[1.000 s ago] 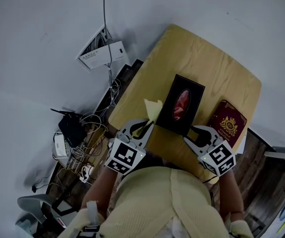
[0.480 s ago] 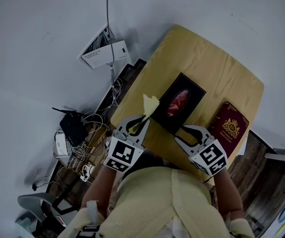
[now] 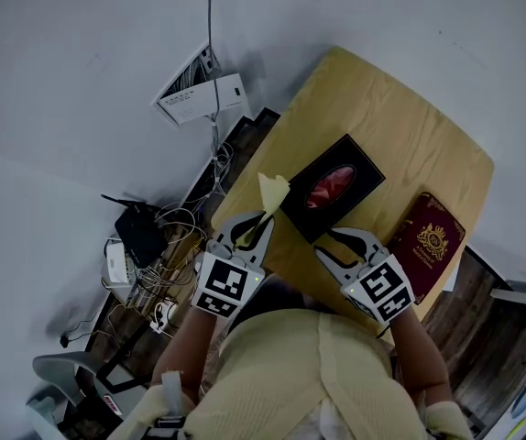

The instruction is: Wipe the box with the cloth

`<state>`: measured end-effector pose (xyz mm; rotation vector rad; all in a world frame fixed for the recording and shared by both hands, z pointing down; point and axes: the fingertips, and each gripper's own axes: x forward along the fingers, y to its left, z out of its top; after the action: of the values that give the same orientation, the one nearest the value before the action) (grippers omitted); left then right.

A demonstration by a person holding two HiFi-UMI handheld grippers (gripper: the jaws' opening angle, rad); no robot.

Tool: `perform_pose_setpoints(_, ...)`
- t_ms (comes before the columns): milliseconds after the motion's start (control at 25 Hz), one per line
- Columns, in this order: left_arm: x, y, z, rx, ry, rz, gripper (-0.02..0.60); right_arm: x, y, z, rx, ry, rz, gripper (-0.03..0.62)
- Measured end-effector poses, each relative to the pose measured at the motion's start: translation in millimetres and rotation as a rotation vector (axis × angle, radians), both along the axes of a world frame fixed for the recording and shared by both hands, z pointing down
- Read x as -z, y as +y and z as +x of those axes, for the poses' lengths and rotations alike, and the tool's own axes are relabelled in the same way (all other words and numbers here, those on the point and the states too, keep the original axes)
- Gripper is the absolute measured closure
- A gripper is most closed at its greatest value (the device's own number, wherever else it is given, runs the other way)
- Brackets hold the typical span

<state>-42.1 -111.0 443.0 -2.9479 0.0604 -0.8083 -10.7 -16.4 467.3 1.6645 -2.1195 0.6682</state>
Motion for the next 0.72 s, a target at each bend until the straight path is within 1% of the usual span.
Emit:
perform_pose_setpoints(120,1,-4,-3,0.033,0.008,-0.037,0.552,2,-8,-4,0.003,-0.003,0.009,0.437)
perform_pose_setpoints(360,-4,-6,-9,0.089,-0.006,-0.044,0.552,7,-11,-6,0.066,0.017,0.024,0.437)
perform_pose_setpoints(440,-4,-4,-9,0.097,-0.001,-0.052,0.552,13,-7,2,0.061,0.027,0.037,0.437)
perform_pose_setpoints(520,-3,0,-7,0.107,0.015,-0.071,0.552,18,-2,19,0.030,0.052,0.050,0.436)
perform_pose_setpoints(600,-2,7,-3,0.111,0.030,-0.095,0.552,22,3,43,-0.025,0.079,0.062,0.430)
perform_pose_setpoints(720,-6,17,1,0.104,0.027,-0.094,0.552,24,10,77,-0.108,0.074,0.067,0.405)
